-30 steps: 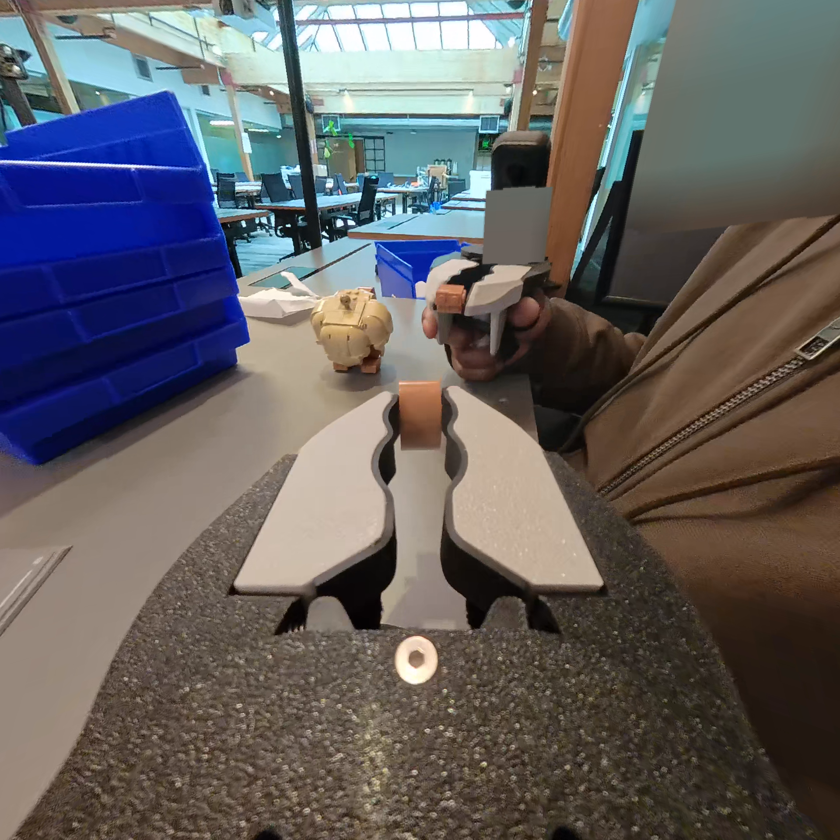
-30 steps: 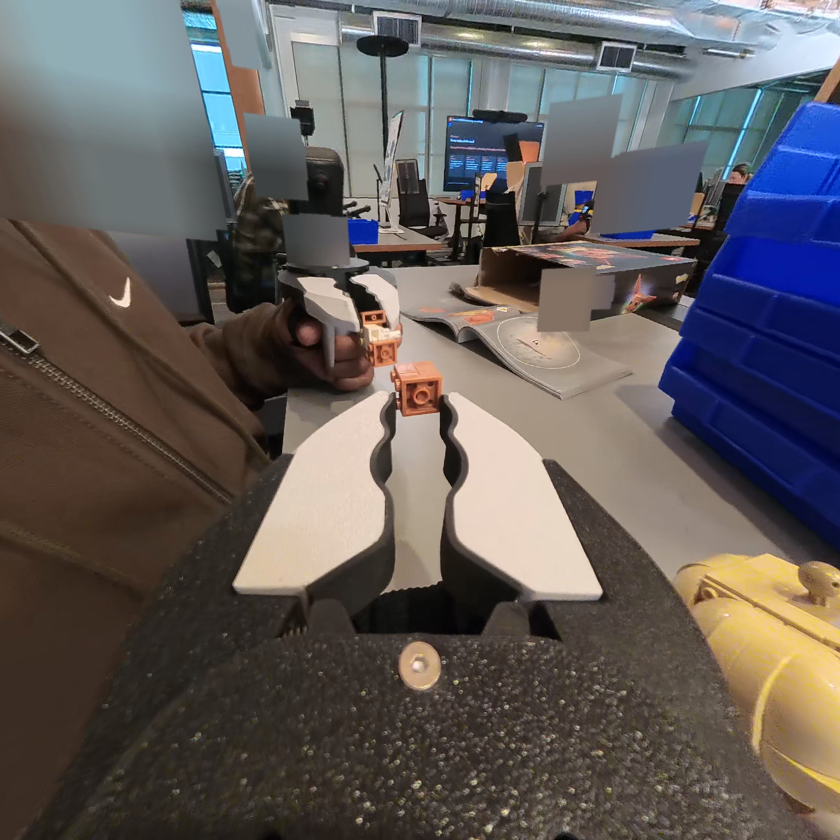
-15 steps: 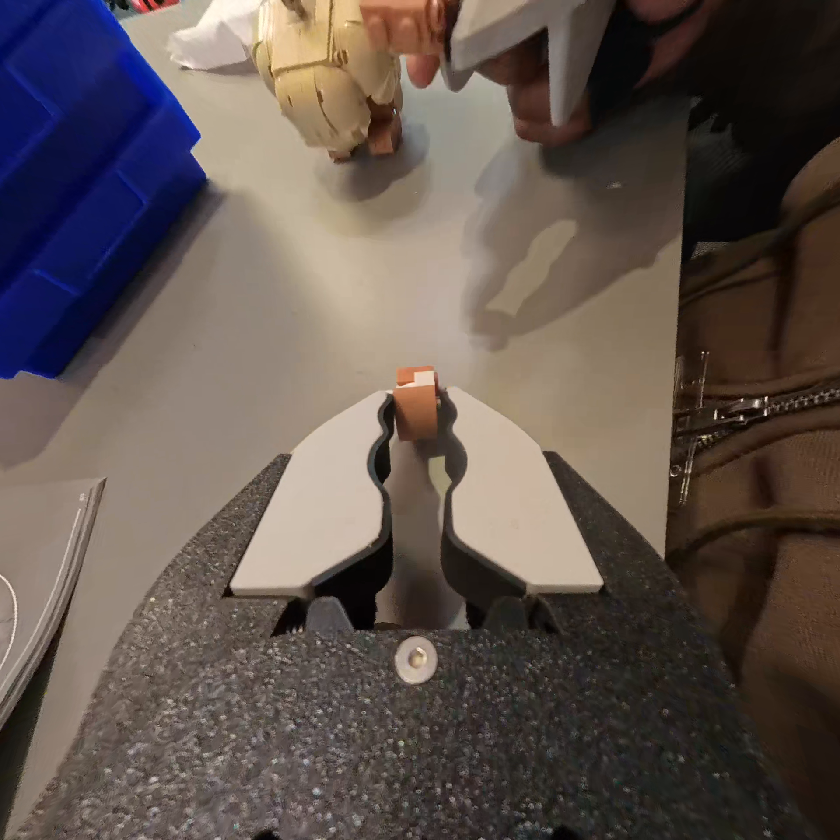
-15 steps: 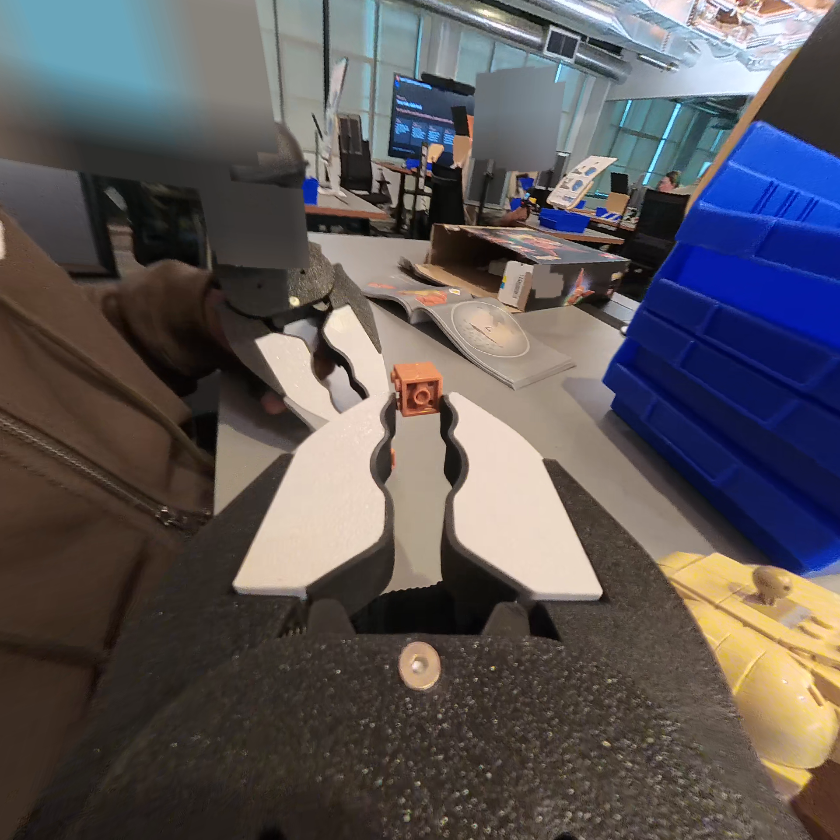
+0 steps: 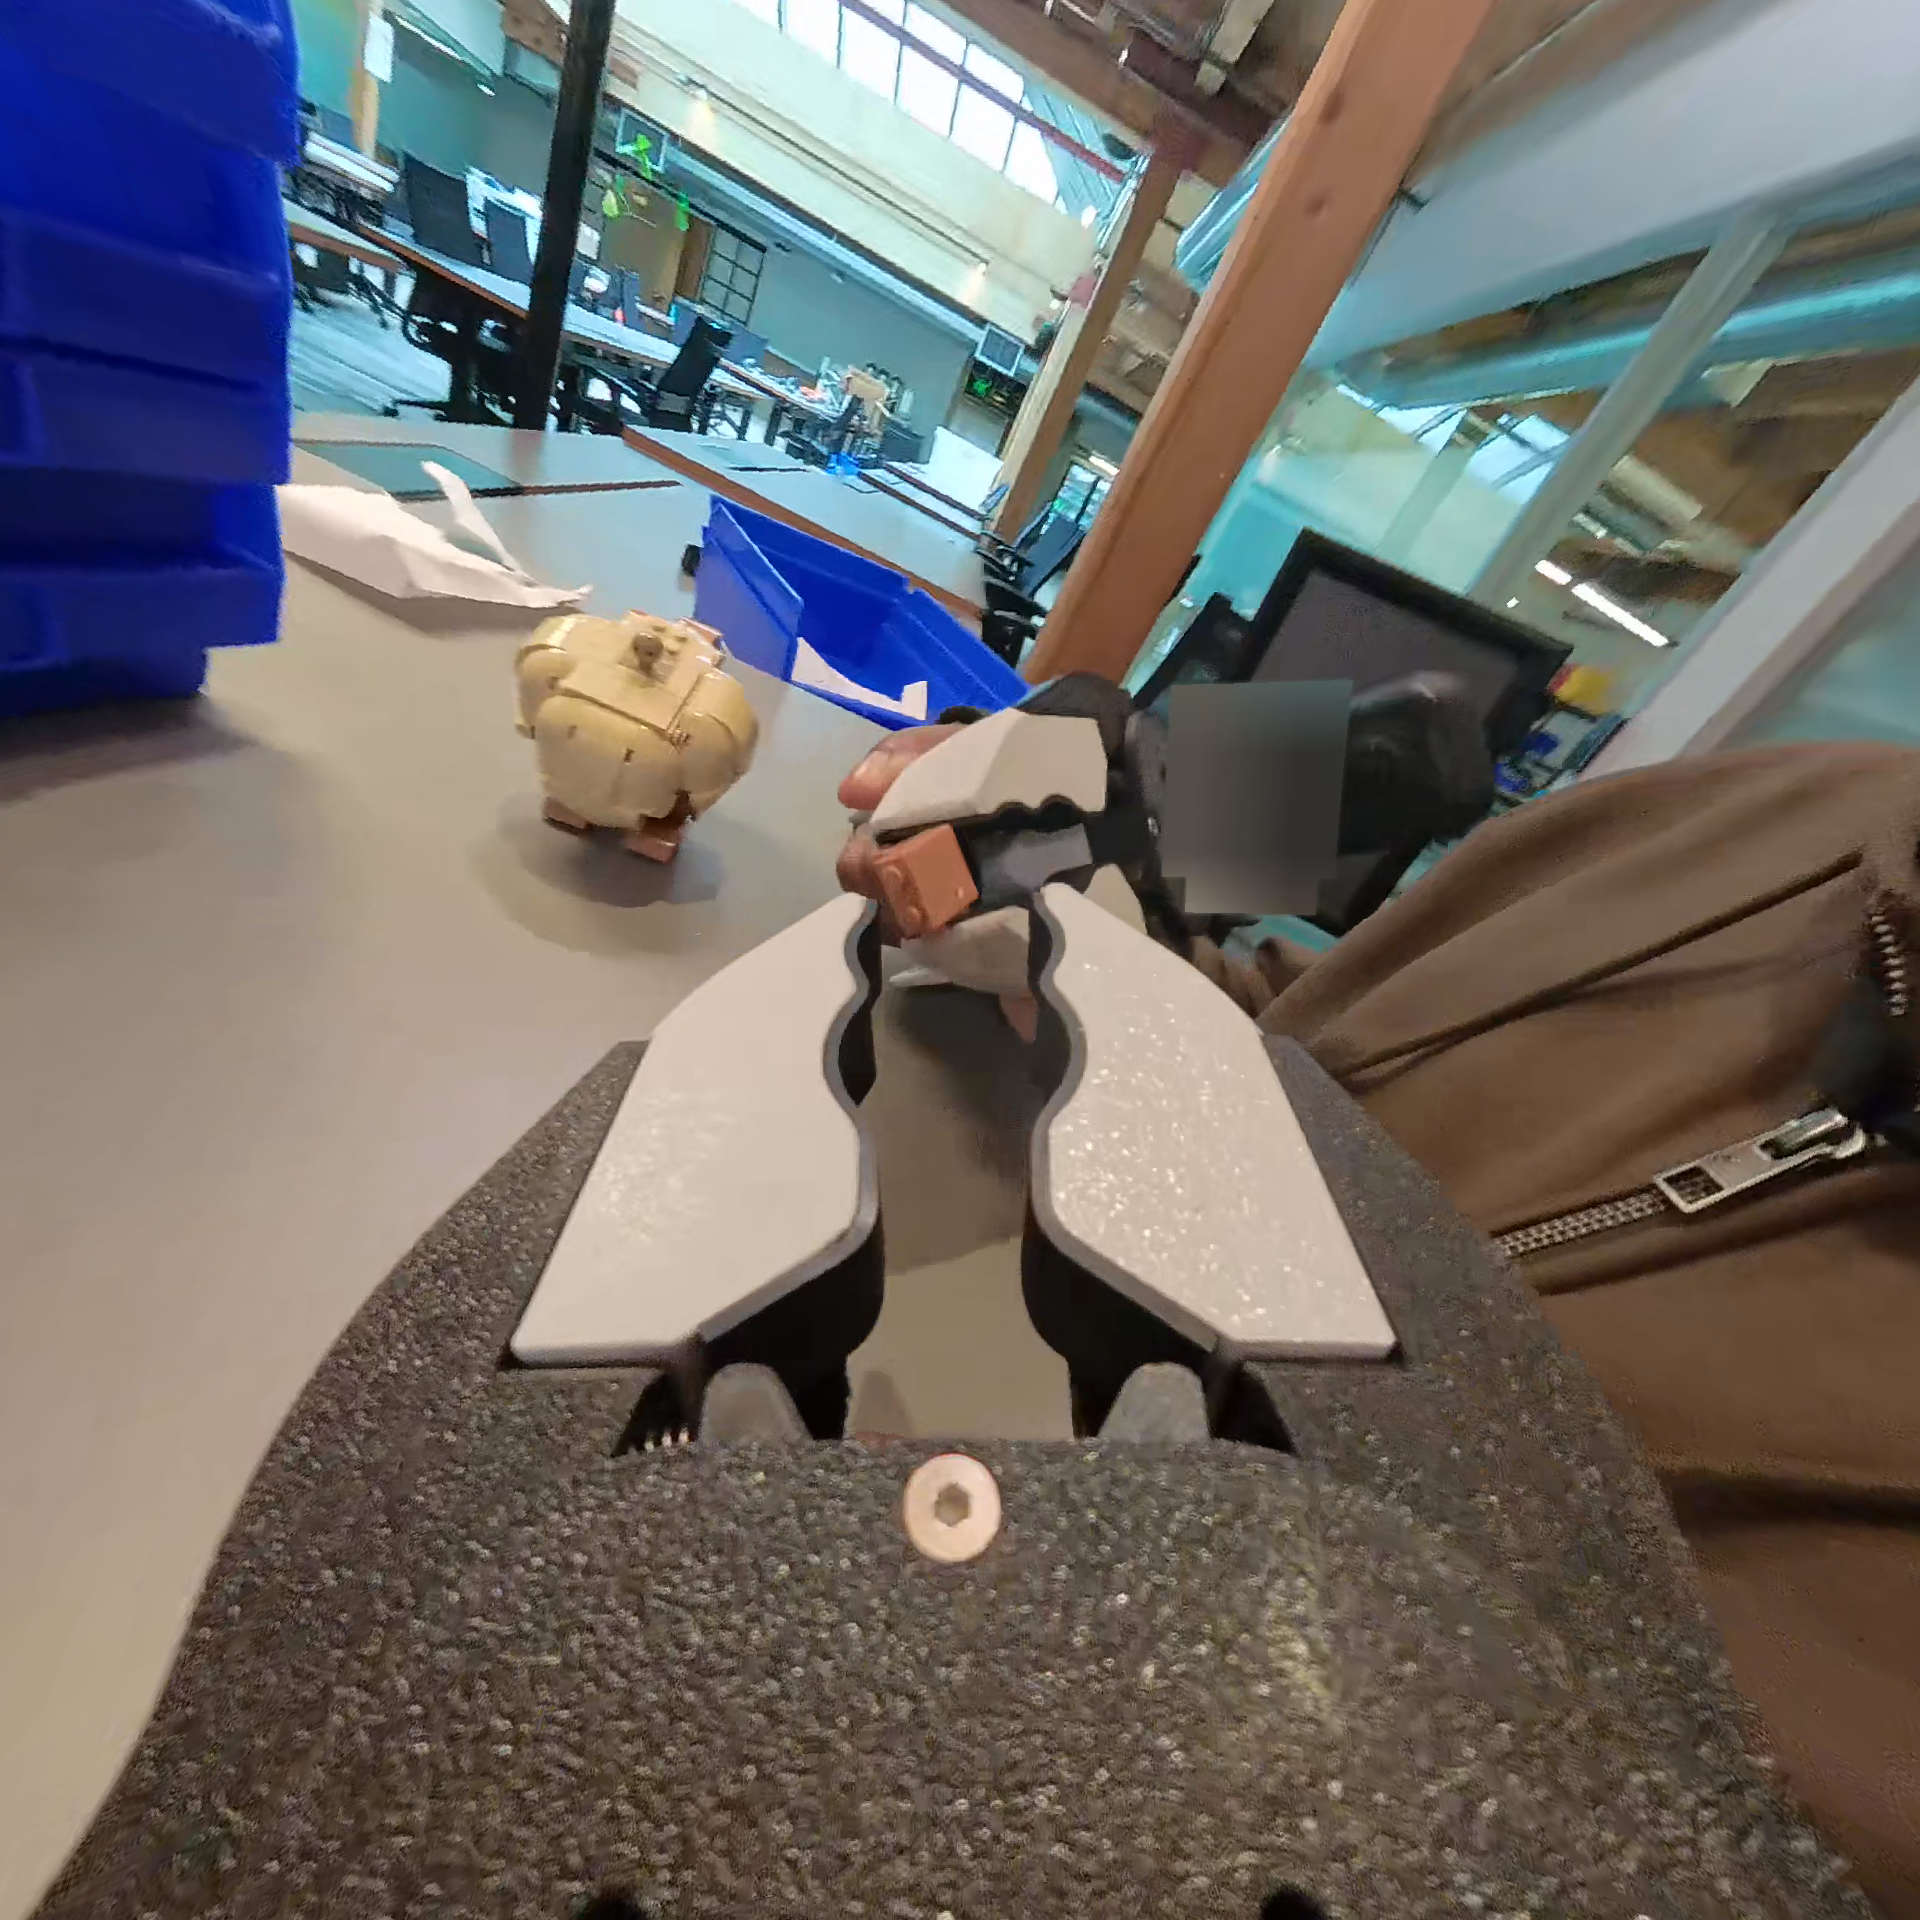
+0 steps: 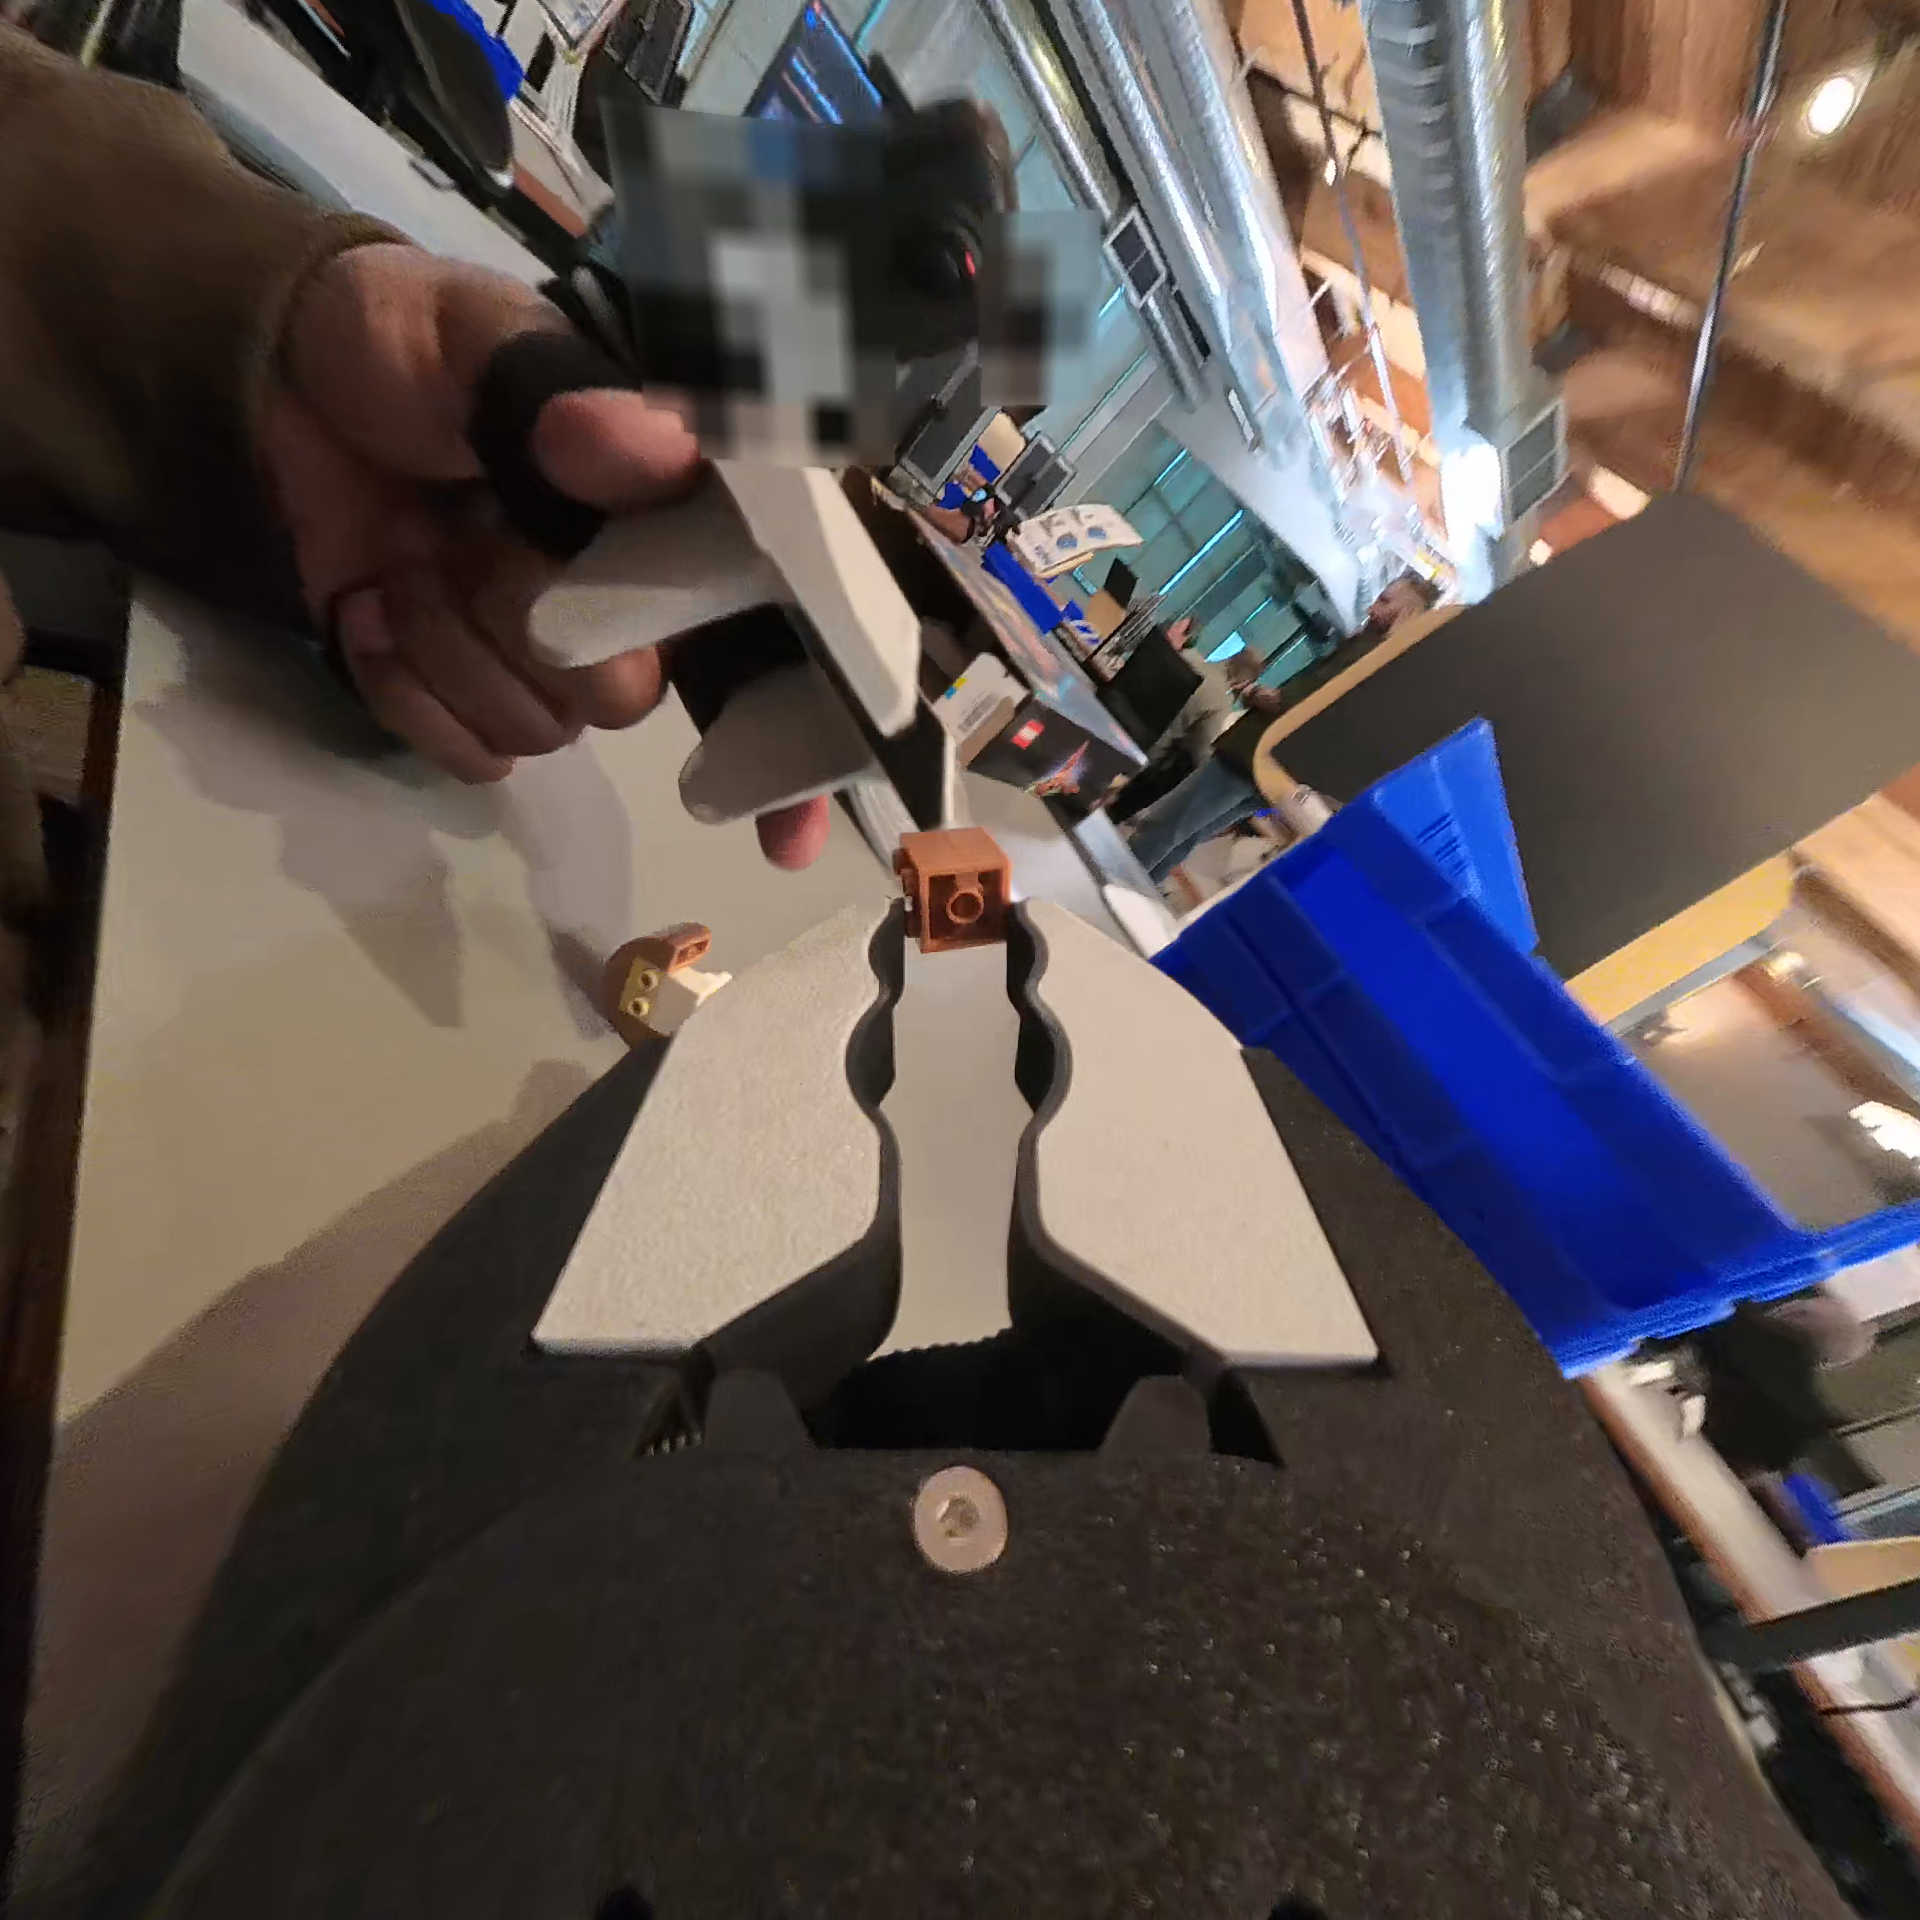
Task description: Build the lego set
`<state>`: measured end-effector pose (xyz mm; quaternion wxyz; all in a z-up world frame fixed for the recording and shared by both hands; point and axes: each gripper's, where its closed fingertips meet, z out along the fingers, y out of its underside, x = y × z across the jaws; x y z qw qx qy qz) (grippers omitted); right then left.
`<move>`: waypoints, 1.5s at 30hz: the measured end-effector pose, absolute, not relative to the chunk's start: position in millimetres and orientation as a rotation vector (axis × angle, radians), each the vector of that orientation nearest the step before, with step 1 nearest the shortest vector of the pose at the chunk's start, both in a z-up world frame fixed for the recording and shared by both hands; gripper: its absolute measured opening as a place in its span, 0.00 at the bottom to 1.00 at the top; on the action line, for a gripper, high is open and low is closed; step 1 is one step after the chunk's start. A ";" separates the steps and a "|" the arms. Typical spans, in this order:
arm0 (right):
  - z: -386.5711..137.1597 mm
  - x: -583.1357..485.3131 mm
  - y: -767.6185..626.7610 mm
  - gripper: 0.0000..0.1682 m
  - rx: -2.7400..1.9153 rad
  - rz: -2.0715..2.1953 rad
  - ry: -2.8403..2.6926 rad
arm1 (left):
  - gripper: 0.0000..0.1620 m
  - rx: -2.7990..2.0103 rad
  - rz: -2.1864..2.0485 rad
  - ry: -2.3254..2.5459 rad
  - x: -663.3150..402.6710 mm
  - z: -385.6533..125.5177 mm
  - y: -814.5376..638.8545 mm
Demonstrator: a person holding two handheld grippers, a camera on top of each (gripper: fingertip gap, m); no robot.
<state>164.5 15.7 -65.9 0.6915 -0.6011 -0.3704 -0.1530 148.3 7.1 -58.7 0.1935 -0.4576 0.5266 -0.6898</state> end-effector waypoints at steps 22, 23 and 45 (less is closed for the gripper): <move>-56.6 148.2 6.7 0.12 -1.189 -0.427 -0.893 | 0.05 -1.109 -1.952 1.555 144.4 -56.9 -9.7; -55.2 149.3 6.4 0.12 -1.186 -0.431 -0.885 | 0.05 -1.102 -1.944 1.542 144.3 -55.8 -8.1; -71.1 147.0 11.4 0.16 -1.174 -0.623 -0.997 | 0.05 -1.179 -1.751 1.605 150.7 -72.9 -1.5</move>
